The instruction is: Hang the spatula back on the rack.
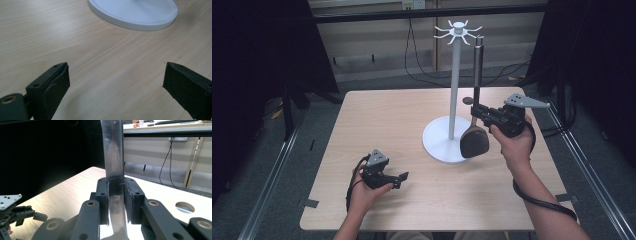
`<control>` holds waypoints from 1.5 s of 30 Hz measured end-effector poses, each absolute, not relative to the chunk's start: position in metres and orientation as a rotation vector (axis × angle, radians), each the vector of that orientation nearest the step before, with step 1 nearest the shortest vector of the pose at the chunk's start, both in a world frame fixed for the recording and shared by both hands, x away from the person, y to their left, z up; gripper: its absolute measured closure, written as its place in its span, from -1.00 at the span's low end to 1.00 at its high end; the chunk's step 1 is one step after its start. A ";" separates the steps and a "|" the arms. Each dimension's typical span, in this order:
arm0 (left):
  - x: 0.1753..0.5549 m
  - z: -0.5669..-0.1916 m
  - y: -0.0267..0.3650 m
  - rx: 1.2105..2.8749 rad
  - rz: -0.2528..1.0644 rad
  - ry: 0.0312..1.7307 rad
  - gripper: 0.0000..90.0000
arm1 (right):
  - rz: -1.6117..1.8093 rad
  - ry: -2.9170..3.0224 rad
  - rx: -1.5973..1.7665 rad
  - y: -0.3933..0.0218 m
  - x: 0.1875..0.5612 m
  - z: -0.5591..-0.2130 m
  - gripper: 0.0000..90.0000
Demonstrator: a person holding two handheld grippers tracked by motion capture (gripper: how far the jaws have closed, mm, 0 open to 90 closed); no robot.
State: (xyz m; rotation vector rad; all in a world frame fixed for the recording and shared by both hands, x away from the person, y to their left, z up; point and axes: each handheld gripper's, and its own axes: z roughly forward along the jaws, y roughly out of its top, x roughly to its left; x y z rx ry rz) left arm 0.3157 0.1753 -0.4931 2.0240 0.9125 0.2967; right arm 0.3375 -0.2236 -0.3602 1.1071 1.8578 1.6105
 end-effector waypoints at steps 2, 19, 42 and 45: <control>0.316 -0.493 0.176 2.026 0.298 0.913 -0.85 | 1.610 1.855 1.110 -0.223 0.338 -0.360 0.66; 0.316 -0.493 0.176 2.023 0.297 0.910 -0.85 | 1.603 1.851 1.102 -0.223 0.341 -0.361 0.64; 0.315 -0.493 0.176 2.026 0.300 0.909 -0.85 | 1.586 1.856 1.091 -0.222 0.345 -0.354 0.61; 0.315 -0.493 0.176 2.028 0.299 0.909 -0.85 | 1.583 1.855 1.085 -0.223 0.345 -0.354 0.59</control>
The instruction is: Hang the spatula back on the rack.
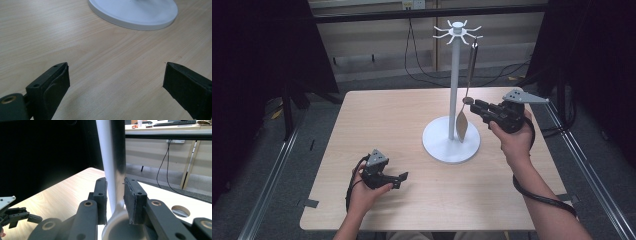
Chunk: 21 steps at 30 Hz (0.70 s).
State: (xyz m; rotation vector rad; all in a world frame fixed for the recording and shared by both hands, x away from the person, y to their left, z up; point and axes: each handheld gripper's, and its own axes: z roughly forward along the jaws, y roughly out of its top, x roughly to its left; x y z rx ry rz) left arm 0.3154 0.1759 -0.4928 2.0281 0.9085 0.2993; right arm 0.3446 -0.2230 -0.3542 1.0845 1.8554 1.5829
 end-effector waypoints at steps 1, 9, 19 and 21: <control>0.315 -0.493 0.176 2.028 0.299 0.908 -0.85 | 1.585 1.856 1.087 -0.223 0.344 -0.355 0.57; 0.315 -0.492 0.176 2.028 0.302 0.905 -0.85 | 1.564 1.865 1.121 -0.227 0.338 -0.361 0.17; 0.314 -0.492 0.175 2.030 0.307 0.908 -0.85 | 1.523 1.922 1.111 -0.229 0.320 -0.371 -0.34; 0.314 -0.492 0.175 2.028 0.307 0.911 -0.85 | 1.516 1.942 1.111 -0.229 0.319 -0.374 -0.38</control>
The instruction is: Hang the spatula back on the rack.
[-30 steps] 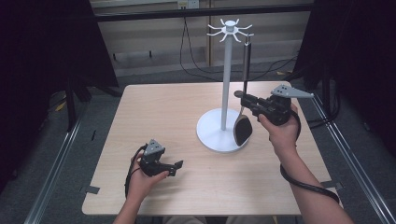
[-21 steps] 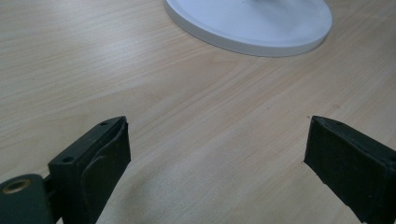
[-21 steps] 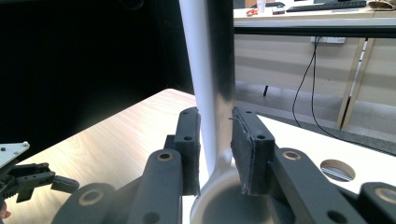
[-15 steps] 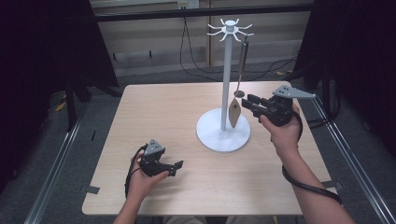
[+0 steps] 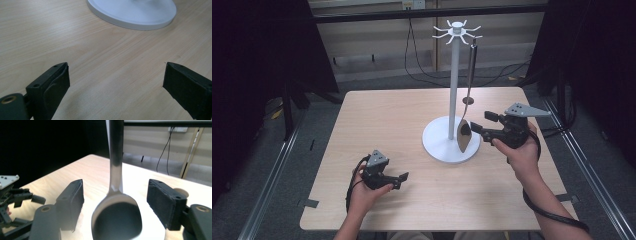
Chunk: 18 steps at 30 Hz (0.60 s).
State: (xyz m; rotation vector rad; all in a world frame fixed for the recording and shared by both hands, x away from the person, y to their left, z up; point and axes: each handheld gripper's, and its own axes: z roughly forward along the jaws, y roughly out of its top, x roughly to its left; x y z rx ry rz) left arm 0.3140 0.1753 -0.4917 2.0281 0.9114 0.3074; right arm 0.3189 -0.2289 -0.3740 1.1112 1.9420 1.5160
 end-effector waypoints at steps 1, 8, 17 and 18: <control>0.315 -0.491 0.175 2.027 0.301 0.906 -0.85 | 1.509 1.949 1.117 -0.229 0.318 -0.375 -0.40; 0.315 -0.493 0.173 2.034 0.301 0.901 -0.85 | 1.482 1.988 1.125 -0.230 0.312 -0.384 -0.52; 0.314 -0.492 0.173 2.027 0.294 0.896 -0.85 | 1.463 2.022 1.164 -0.237 0.304 -0.405 -0.55; 0.313 -0.492 0.172 2.028 0.294 0.897 -0.85 | 1.461 2.023 1.167 -0.238 0.303 -0.407 -0.56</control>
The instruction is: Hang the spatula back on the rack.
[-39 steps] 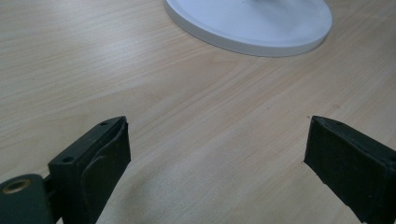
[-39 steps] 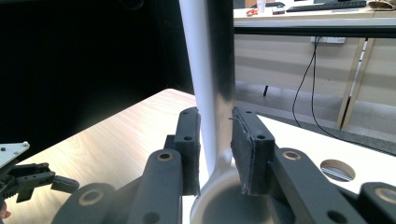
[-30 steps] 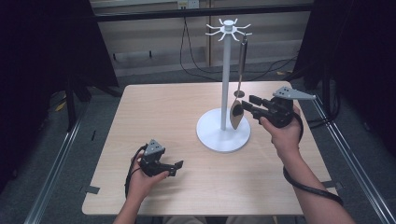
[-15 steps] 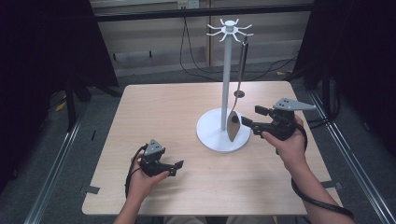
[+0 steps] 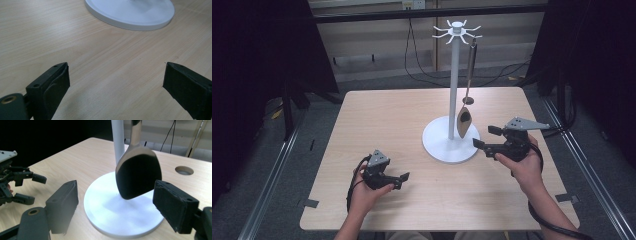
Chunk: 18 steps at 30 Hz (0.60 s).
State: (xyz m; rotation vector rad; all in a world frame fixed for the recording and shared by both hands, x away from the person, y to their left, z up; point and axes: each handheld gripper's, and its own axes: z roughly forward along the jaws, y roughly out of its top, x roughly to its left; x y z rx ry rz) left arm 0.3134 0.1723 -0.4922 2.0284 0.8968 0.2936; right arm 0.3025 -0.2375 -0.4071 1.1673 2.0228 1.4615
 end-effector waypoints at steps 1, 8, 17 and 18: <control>0.313 -0.492 0.172 2.029 0.294 0.899 -0.85 | 1.461 2.023 1.169 -0.238 0.302 -0.409 -0.57; 0.313 -0.493 0.173 2.027 0.289 0.899 -0.85 | 1.455 2.034 1.185 -0.243 0.293 -0.423 -0.59; 0.314 -0.493 0.172 2.025 0.291 0.897 -0.85 | 1.429 2.061 1.194 -0.244 0.287 -0.441 -0.60; 0.314 -0.493 0.172 2.026 0.292 0.897 -0.85 | 1.431 2.061 1.194 -0.244 0.287 -0.441 -0.60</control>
